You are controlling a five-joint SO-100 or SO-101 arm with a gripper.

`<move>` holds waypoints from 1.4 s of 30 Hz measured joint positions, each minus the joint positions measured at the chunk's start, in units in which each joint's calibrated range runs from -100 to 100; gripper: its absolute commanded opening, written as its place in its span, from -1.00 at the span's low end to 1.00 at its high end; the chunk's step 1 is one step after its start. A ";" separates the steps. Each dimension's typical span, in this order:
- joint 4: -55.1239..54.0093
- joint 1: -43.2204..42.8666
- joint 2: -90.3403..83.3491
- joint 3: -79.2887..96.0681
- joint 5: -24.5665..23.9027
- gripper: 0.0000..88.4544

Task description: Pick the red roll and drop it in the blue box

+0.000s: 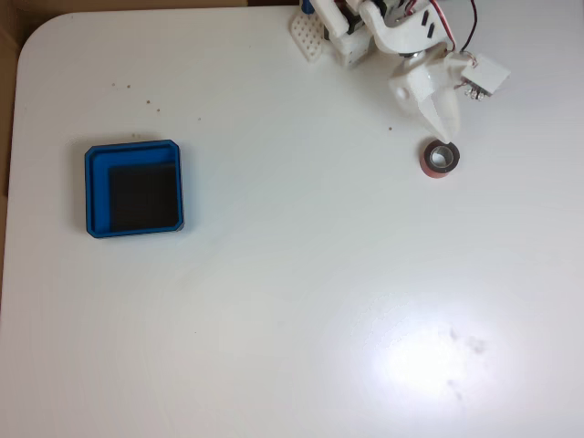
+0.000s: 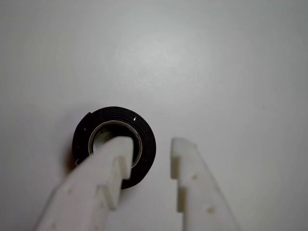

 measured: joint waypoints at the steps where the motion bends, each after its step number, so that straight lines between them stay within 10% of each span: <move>1: 0.00 0.00 2.37 -1.97 0.00 -0.96; 16: 31.36 0.00 32.43 -38.39 0.00 -0.96; 42: 33.50 0.00 58.34 -50.13 0.42 -0.59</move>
